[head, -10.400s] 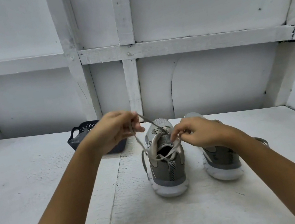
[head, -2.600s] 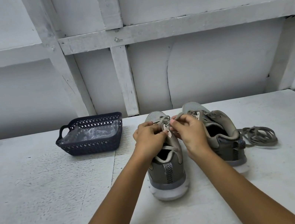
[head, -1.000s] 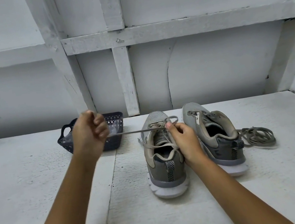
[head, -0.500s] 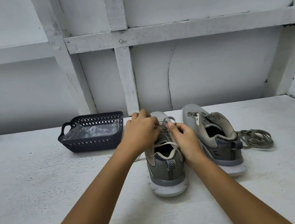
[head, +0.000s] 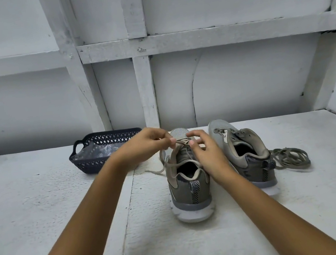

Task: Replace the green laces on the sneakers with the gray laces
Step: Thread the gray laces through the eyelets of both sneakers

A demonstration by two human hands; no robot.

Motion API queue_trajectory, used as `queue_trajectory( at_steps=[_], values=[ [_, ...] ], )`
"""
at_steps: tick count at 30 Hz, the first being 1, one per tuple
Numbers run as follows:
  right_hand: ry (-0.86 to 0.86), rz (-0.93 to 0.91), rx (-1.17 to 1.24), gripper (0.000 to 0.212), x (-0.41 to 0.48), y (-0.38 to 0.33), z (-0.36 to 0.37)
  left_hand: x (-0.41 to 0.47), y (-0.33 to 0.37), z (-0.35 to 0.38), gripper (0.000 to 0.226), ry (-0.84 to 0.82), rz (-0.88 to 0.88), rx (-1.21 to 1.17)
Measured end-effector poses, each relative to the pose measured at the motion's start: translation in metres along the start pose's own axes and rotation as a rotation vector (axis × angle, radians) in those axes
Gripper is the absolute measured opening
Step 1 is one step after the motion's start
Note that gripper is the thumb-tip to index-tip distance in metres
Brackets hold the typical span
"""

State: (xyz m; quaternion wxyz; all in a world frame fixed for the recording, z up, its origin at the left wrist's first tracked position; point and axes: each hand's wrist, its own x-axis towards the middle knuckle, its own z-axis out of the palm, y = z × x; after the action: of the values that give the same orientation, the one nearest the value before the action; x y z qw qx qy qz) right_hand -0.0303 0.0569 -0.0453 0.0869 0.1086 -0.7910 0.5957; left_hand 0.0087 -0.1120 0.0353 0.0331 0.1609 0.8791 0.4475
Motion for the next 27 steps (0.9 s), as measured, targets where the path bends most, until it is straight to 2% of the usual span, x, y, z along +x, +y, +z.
queue_trajectory(
  at_steps=[3, 6, 9, 12, 15, 19, 22, 25, 27],
  values=[
    [-0.136, -0.090, -0.165, 0.044, 0.004, -0.014, -0.009, -0.001, 0.005, 0.004, 0.023, -0.033, -0.017, -0.053],
    [-0.276, -0.128, -0.319, 0.042, 0.009, -0.031, -0.024, -0.003, 0.009, 0.005, 0.030, -0.169, -0.065, -0.041],
    [-0.352, -0.153, -0.409, 0.041, 0.014, -0.043, -0.040, -0.005, 0.013, 0.008, 0.036, -0.315, -0.154, 0.142],
    [-0.453, -0.189, -0.518, 0.034, 0.013, -0.053, -0.051, -0.003, 0.015, 0.011, 0.025, -0.403, -0.215, 0.229],
    [-0.510, -0.194, -0.565, 0.038, 0.010, -0.055, -0.055, -0.002, 0.012, 0.011, 0.016, -0.341, -0.205, 0.259],
    [-0.470, -0.208, -0.539, 0.042, 0.006, -0.055, -0.055, -0.006, 0.003, -0.006, 0.016, -0.064, -0.107, 0.273],
    [-0.484, -0.211, -0.536, 0.043, 0.001, -0.058, -0.051, -0.016, -0.001, -0.033, 0.022, 0.096, -0.108, 0.050],
    [-0.547, -0.215, -0.571, 0.041, -0.003, -0.065, -0.043, -0.020, -0.004, -0.049, 0.031, 0.097, -0.136, -0.385],
    [-0.520, -0.242, -0.559, 0.036, -0.004, -0.072, -0.038, -0.018, -0.001, -0.049, 0.030, 0.089, -0.136, -0.545]
  ],
)
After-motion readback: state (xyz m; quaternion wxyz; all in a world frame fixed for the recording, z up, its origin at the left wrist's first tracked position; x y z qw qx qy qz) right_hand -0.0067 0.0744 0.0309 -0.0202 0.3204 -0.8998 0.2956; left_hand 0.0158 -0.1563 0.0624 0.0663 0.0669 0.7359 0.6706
